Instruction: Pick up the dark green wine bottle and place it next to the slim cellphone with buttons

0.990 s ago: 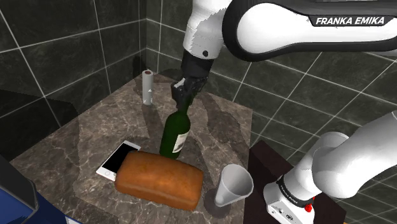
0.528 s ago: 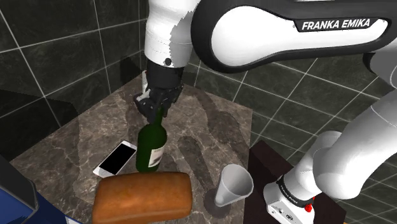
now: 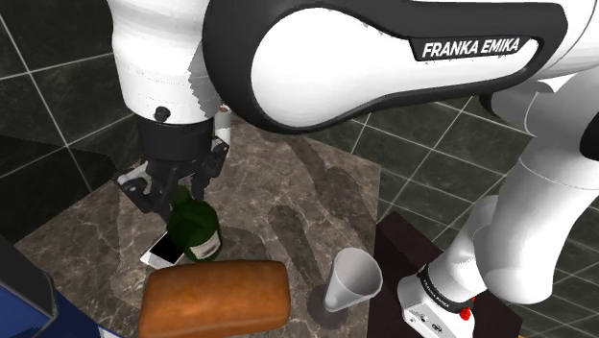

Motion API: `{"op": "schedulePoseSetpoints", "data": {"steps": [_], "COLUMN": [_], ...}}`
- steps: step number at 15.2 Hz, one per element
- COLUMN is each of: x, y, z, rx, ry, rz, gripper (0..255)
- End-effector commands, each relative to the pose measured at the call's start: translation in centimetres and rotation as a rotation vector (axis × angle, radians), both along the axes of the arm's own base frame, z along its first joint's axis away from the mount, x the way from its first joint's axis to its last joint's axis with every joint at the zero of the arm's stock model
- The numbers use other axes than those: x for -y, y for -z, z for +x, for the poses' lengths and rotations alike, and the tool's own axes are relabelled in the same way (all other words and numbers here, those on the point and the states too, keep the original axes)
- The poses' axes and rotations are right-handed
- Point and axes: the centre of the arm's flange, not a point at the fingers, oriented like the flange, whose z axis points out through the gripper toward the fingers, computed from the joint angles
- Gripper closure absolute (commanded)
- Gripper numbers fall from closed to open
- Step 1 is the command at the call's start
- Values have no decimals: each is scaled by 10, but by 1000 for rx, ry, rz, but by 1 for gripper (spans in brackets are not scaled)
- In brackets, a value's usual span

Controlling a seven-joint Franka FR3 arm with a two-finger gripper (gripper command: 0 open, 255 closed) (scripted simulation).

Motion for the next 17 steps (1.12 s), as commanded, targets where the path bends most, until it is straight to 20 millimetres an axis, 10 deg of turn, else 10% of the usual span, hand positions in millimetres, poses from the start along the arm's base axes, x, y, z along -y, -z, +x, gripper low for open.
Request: {"op": "schedulePoseSetpoints", "data": {"steps": [1, 4, 17], "x": [-27, -59, -58], "y": [-1, -1, 67], "z": [-5, -10, -10], "rx": [-1, -1, -1], "ry": [0, 0, 0], "rz": [3, 3, 3], "gripper": [255, 255, 255]}}
